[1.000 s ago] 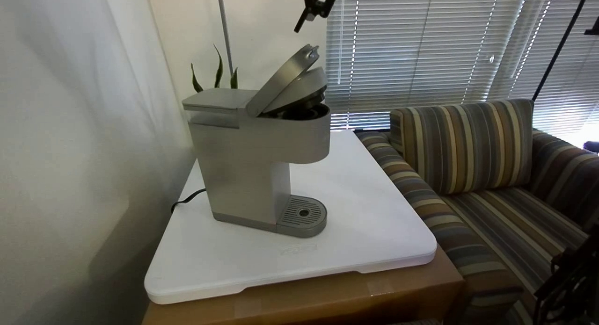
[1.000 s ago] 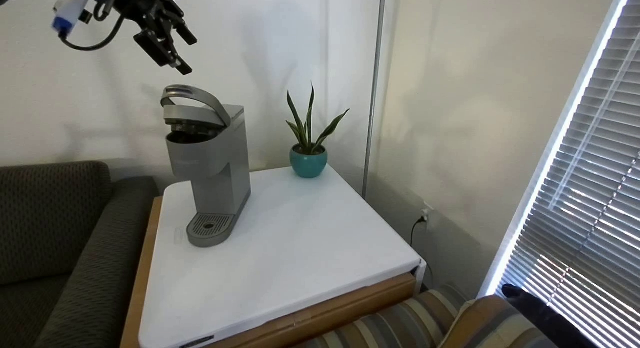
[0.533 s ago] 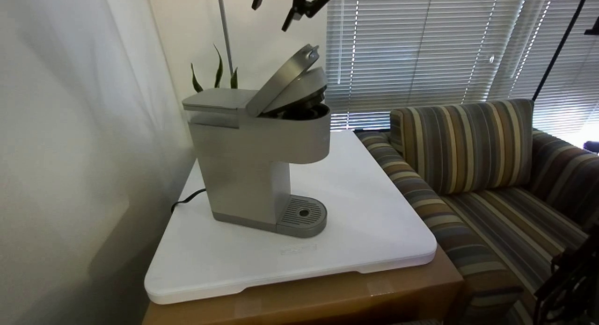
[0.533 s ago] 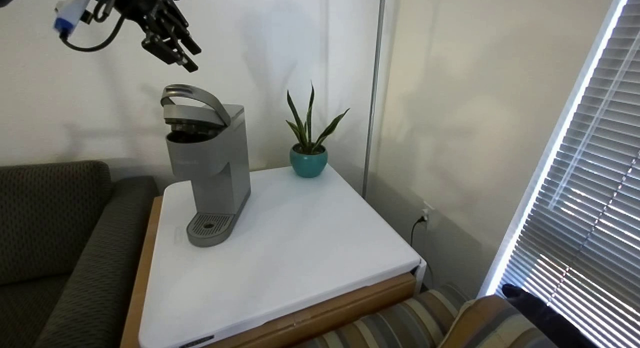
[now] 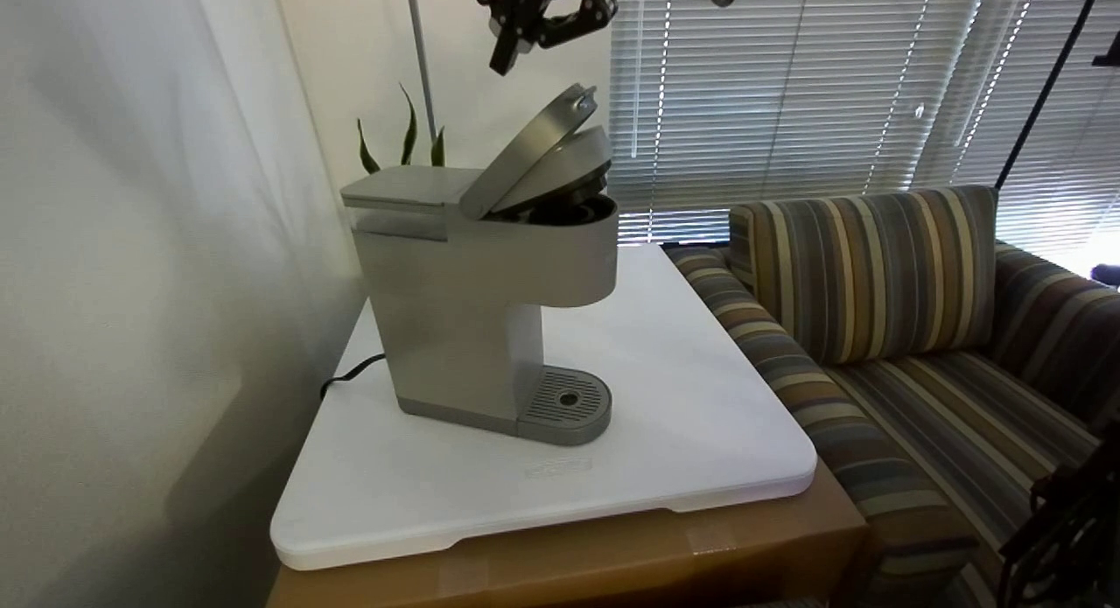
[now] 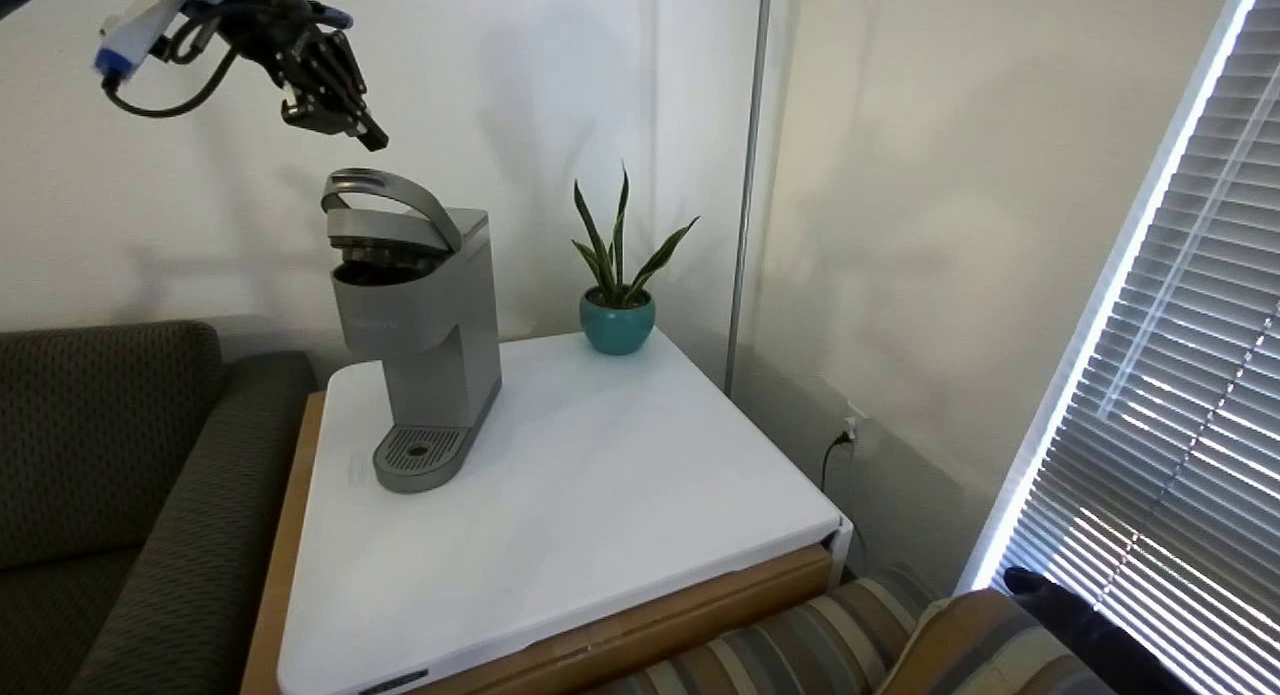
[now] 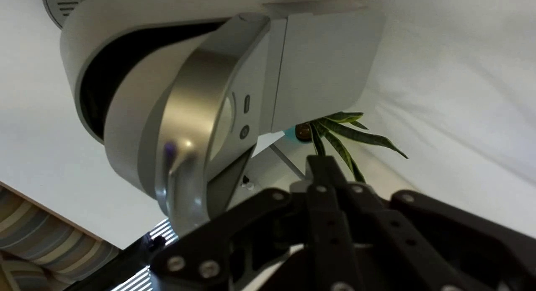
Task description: Close then reopen the lid of the machine
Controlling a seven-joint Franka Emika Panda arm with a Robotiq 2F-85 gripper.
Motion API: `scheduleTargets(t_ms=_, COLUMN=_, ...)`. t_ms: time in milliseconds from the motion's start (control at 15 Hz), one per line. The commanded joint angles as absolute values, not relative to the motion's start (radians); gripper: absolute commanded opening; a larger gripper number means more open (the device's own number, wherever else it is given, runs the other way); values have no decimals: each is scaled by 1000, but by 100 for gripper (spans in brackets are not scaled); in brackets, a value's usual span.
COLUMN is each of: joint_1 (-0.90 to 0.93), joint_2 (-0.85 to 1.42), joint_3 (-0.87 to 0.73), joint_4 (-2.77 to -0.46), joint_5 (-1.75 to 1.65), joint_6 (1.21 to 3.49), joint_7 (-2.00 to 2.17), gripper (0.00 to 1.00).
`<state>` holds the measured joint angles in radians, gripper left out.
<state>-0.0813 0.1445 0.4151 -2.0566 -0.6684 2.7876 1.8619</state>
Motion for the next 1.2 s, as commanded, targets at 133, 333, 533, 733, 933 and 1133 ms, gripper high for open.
scheduleTargets(t_ms=133, joint_1=-89, joint_2=105, joint_3=440, joint_4=-2072, joint_5=-574, joint_6=2709, joint_7=1823, gripper=0)
scheduleTargets(t_ms=333, joint_1=-92, joint_2=81, joint_3=435, joint_4=-2085, joint_5=-568, joint_6=2701, joint_7=1829, gripper=0)
scheduleTargets(t_ms=533, joint_1=-93, joint_2=61, joint_3=434, joint_4=-2104, joint_5=-555, joint_6=2692, joint_7=1834, gripper=0)
scheduleTargets(t_ms=733, joint_1=-92, joint_2=45, joint_3=435, joint_4=-2133, joint_5=-539, joint_6=2695, joint_7=1837, gripper=0)
scheduleTargets(t_ms=933, joint_1=-91, joint_2=26, joint_3=434, joint_4=-2169, joint_5=-515, joint_6=2694, joint_7=1837, gripper=0)
scheduleTargets(t_ms=1133, joint_1=-91, joint_2=4, joint_3=433, joint_4=-2208, joint_5=-489, joint_6=2697, joint_7=1838, gripper=0)
